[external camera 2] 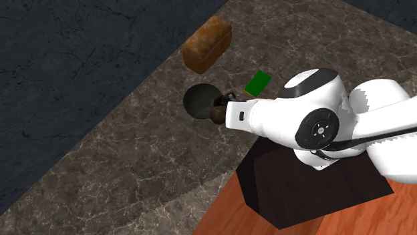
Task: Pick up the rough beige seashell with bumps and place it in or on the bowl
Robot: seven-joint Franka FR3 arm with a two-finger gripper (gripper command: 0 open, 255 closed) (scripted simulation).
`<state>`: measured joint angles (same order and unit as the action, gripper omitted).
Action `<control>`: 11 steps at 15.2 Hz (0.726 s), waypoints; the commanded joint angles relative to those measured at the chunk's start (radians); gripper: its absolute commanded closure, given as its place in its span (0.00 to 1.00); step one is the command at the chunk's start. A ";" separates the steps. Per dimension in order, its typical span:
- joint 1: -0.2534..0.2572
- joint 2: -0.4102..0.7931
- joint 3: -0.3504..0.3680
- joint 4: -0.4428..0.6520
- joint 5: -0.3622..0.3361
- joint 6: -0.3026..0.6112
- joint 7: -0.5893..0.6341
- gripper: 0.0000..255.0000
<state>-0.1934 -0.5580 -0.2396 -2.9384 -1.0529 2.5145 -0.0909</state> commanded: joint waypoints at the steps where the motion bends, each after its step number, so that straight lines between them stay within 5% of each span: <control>1: -0.021 0.050 -0.035 0.048 -0.021 0.029 -0.032 1.00; 8: -0.055 0.260 -0.160 0.254 -0.017 0.138 -0.174 1.00; 11: -0.065 0.296 -0.162 0.260 -0.049 0.169 -0.143 1.00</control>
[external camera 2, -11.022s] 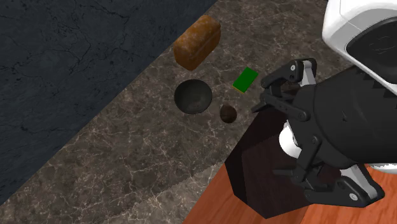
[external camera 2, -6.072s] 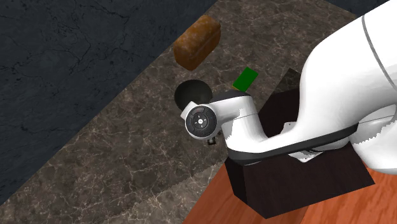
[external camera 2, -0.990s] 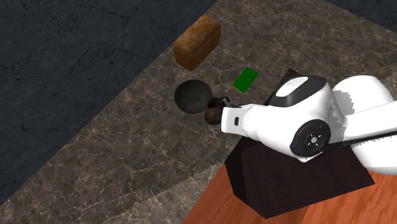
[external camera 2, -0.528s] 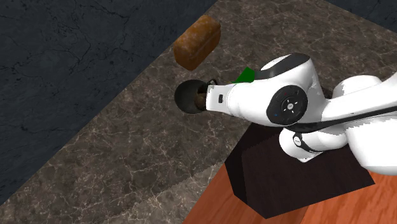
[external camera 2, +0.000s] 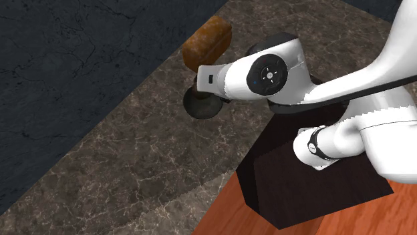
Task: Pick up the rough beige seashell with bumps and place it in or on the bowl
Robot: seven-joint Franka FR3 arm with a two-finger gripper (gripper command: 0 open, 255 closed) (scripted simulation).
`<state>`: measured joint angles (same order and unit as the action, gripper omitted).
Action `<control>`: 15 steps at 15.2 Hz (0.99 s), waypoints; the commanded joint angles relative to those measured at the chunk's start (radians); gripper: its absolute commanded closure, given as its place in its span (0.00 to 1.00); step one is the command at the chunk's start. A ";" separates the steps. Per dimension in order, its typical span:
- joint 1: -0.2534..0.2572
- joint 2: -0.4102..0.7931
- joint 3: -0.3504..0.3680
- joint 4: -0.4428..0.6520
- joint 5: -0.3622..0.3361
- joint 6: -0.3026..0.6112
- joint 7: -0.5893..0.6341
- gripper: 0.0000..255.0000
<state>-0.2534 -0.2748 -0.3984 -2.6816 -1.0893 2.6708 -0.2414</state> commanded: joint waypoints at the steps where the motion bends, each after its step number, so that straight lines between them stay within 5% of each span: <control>1: -0.009 0.028 -0.003 0.003 -0.030 0.026 0.027 1.00; 15: -0.051 0.266 -0.004 0.053 -0.360 0.177 0.389 1.00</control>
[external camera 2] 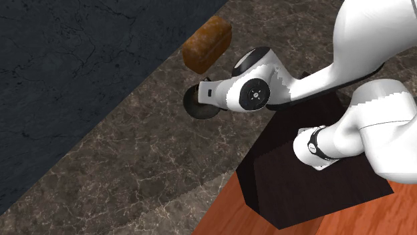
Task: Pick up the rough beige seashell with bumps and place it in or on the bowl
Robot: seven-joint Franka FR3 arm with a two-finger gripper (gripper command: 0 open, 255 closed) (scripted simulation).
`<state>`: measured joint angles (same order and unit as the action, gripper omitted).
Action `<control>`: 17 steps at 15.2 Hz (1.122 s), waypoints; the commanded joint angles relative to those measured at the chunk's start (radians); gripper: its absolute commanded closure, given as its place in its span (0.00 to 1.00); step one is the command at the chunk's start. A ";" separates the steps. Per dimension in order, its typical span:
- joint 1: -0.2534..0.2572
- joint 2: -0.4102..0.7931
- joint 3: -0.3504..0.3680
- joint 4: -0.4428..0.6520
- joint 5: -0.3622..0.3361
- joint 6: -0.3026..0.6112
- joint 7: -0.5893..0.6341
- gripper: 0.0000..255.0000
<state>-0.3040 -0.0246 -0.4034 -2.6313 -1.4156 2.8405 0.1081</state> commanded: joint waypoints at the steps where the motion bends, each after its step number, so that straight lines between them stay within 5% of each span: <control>1: 0.000 0.015 0.000 0.002 -0.034 0.008 0.039 1.00; 7: 0.000 0.015 0.000 0.002 -0.034 0.008 0.039 1.00; 8: 0.000 0.015 0.000 0.002 -0.034 0.007 0.039 0.00; 13: 0.000 0.015 0.000 0.002 -0.034 0.007 0.039 0.00; 17: 0.033 -0.186 0.031 -0.095 0.162 -0.109 -0.146 0.00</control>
